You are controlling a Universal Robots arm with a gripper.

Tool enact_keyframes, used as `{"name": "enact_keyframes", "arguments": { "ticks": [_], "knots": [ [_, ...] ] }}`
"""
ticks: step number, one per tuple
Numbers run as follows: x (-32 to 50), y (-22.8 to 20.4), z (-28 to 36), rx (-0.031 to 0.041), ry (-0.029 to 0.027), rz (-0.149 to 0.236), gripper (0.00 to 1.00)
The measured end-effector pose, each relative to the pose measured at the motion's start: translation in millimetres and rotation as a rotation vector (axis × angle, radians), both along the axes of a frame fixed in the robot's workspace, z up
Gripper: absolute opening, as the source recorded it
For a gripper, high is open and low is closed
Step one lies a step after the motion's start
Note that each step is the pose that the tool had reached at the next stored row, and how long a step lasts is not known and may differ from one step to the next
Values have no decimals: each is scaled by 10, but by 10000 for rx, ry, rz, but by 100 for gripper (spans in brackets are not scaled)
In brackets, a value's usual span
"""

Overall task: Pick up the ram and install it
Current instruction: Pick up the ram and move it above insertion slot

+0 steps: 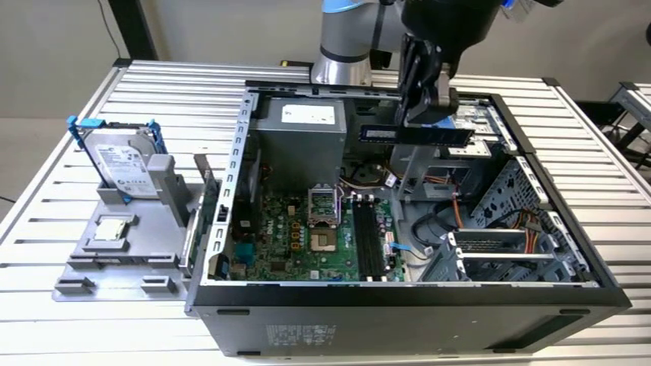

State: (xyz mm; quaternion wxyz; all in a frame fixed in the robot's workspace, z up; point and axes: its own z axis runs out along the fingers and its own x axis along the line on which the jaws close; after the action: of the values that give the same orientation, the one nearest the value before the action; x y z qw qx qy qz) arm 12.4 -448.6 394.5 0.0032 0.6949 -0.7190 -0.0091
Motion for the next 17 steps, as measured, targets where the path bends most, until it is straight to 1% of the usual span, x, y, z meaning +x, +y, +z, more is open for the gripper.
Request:
{"name": "enact_keyframes", "arguments": {
  "ticks": [4, 7, 9, 17],
  "knots": [
    [0, 96, 0, 0, -1, 34, 0],
    [0, 148, 0, 0, -1, 46, 0],
    [1, 161, 0, 0, -5, 92, 0],
    [0, 161, 0, 1, -12, 202, 0]
  ]
}}
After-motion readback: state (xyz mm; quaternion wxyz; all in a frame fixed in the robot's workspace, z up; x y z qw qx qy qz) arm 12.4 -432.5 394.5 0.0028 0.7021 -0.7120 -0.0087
